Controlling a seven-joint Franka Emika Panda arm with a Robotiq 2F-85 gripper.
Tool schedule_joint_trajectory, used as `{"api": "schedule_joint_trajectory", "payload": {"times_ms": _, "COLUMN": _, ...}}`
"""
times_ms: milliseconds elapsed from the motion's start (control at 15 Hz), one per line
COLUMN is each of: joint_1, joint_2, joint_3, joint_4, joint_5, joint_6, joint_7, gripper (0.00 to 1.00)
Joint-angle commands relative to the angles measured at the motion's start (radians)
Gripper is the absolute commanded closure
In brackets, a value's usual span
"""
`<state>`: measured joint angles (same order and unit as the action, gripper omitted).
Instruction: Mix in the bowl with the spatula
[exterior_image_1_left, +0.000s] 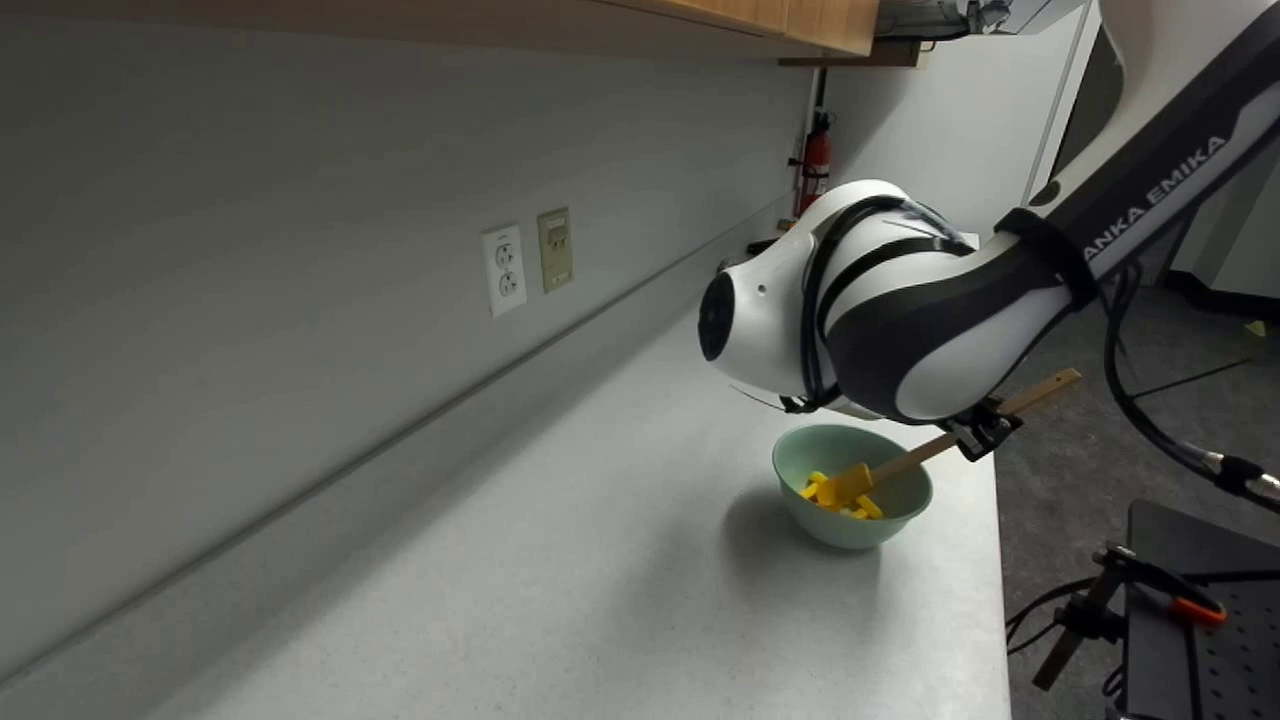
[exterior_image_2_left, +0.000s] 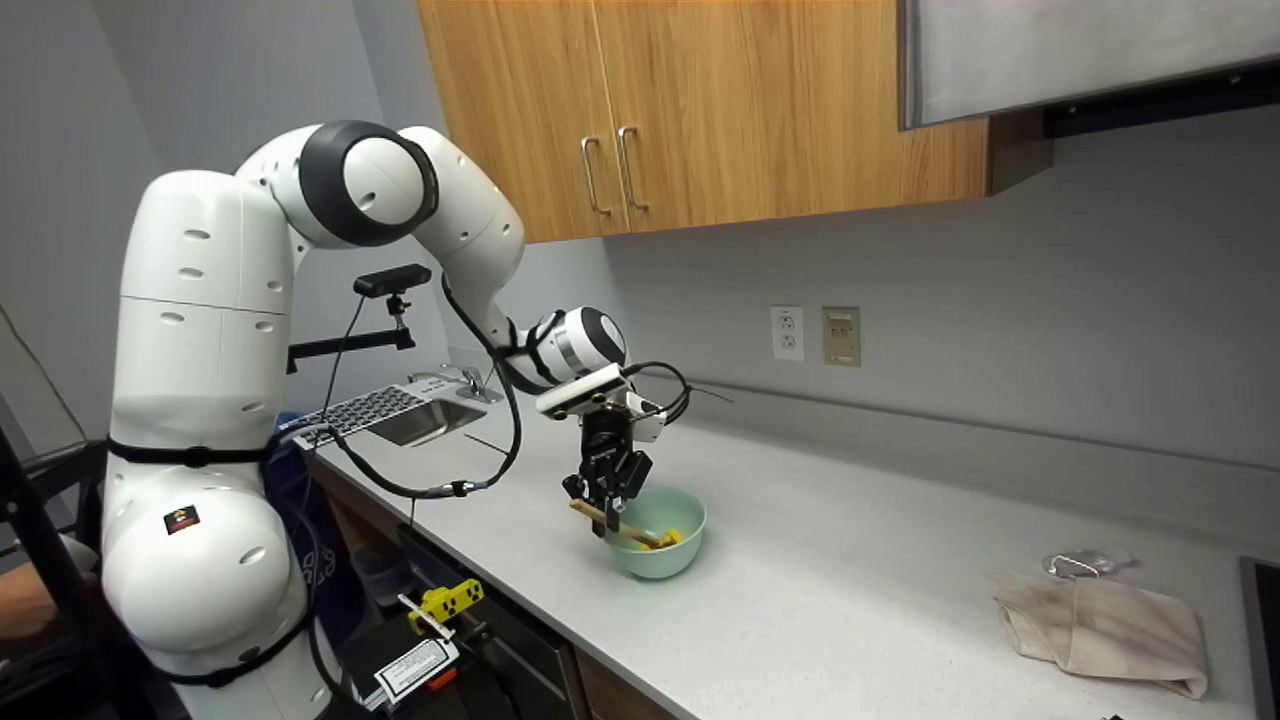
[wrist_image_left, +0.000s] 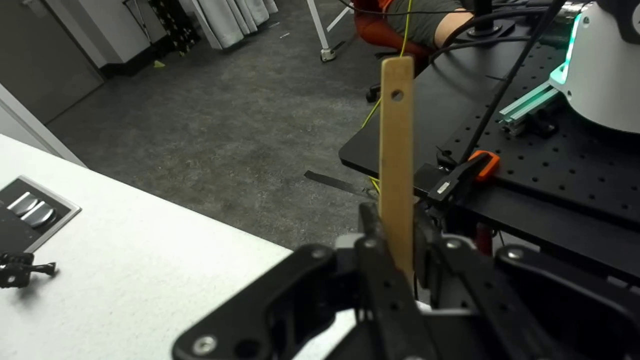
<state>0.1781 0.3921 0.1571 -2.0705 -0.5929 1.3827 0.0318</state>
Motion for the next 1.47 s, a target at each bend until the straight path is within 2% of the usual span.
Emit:
{"api": "schedule_joint_trajectory", "payload": {"times_ms": 0, "joint_1": 0.012, "joint_2": 0.024, "joint_3": -0.02, "joint_4": 0.042, "joint_5": -0.015, "joint_6": -0.009, "joint_7": 0.072, "gripper": 0.96}}
{"api": "schedule_joint_trajectory", "payload": {"times_ms": 333, "joint_1": 0.002, "joint_2": -0.027, "joint_3": -0.012, "joint_4": 0.02, "joint_5": 0.014, "joint_6": 0.109, "joint_7": 0.145, "gripper": 0.96}}
{"api": "schedule_joint_trajectory", "payload": {"times_ms": 600, "joint_1": 0.0, "joint_2": -0.066, "joint_3": -0.012, "joint_4": -0.003, "joint_5": 0.034, "joint_6": 0.241, "joint_7": 0.153, "gripper": 0.96}}
{"api": "schedule_joint_trajectory", "payload": {"times_ms": 800, "joint_1": 0.005, "joint_2": -0.079, "joint_3": -0.017, "joint_4": -0.01, "joint_5": 0.025, "joint_6": 0.295, "joint_7": 0.156, "gripper": 0.96}}
{"api": "schedule_joint_trajectory", "payload": {"times_ms": 1200, "joint_1": 0.002, "joint_2": -0.08, "joint_3": -0.022, "joint_4": -0.011, "joint_5": 0.026, "joint_6": 0.304, "joint_7": 0.137, "gripper": 0.96}}
{"api": "schedule_joint_trajectory", "payload": {"times_ms": 1400, "joint_1": 0.001, "joint_2": -0.058, "joint_3": -0.02, "joint_4": 0.007, "joint_5": 0.041, "joint_6": 0.252, "joint_7": 0.085, "gripper": 0.96}}
